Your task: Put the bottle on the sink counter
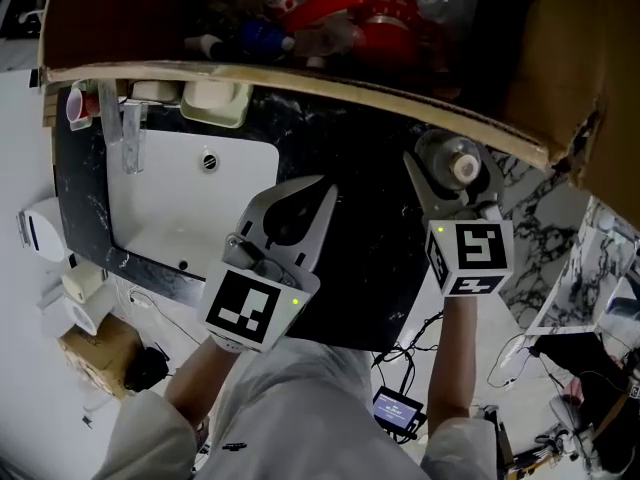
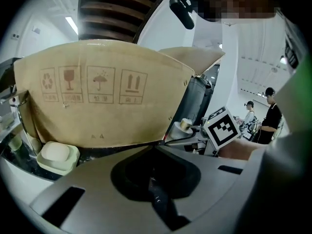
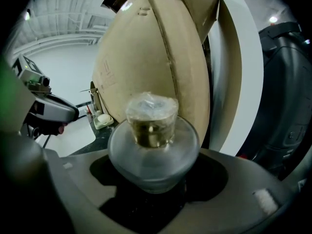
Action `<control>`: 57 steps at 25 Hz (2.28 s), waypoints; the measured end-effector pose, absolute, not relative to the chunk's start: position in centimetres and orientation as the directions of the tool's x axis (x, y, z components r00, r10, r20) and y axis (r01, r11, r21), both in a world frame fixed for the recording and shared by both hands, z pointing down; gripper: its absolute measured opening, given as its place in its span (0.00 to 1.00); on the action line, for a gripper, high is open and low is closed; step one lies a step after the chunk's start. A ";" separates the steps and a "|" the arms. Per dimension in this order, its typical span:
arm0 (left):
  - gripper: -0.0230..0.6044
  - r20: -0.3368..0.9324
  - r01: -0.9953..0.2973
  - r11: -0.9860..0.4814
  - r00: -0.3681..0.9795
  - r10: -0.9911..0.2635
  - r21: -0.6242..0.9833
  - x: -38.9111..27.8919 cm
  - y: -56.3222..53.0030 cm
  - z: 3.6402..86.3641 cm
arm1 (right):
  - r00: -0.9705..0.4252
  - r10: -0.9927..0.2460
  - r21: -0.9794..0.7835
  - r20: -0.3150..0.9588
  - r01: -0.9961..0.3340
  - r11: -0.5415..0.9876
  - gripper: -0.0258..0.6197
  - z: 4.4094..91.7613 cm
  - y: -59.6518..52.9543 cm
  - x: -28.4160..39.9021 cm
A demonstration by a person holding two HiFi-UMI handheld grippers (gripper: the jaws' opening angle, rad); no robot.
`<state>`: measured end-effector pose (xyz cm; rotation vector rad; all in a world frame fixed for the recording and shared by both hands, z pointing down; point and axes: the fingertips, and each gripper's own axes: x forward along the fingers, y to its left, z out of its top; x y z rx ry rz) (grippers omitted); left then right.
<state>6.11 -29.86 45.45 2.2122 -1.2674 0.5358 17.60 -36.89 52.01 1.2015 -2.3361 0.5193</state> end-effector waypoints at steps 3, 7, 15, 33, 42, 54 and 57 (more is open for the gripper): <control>0.05 0.584 -0.872 -0.421 0.482 -0.653 0.249 6.1 -30.2 46.4 | -0.513 -0.641 -0.113 0.572 -0.823 0.557 0.57 53.5 -37.6 17.4; 0.05 0.594 -0.870 -0.423 0.485 -0.642 0.253 6.3 -30.4 47.3 | -0.507 -0.608 -0.107 0.612 -0.814 0.571 0.57 55.2 -38.1 17.4; 0.05 0.610 -0.870 -0.421 0.484 -0.627 0.256 6.5 -30.7 48.7 | -0.497 -0.574 -0.076 0.651 -0.795 0.602 0.57 56.8 -38.7 17.1; 0.05 0.598 -0.858 -0.448 0.502 -0.625 0.253 6.9 -29.7 47.7 | -0.496 -0.624 -0.136 0.603 -0.835 0.533 0.60 56.1 -38.6 17.5; 0.05 0.583 -0.852 -0.461 0.511 -0.632 0.248 5.7 -28.0 46.5 | -0.441 -0.703 -0.114 0.558 -0.880 0.461 0.60 53.7 -36.8 18.5; 0.05 0.544 -0.840 -0.487 0.532 -0.649 0.239 3.3 -24.0 43.0 | -0.357 -0.788 -0.069 0.501 -0.924 0.375 0.60 48.2 -32.3 19.2; 0.05 0.533 -0.838 -0.494 0.535 -0.656 0.233 2.3 -22.8 42.0 | -0.351 -0.785 -0.058 0.510 -0.925 0.375 0.60 47.1 -30.5 18.8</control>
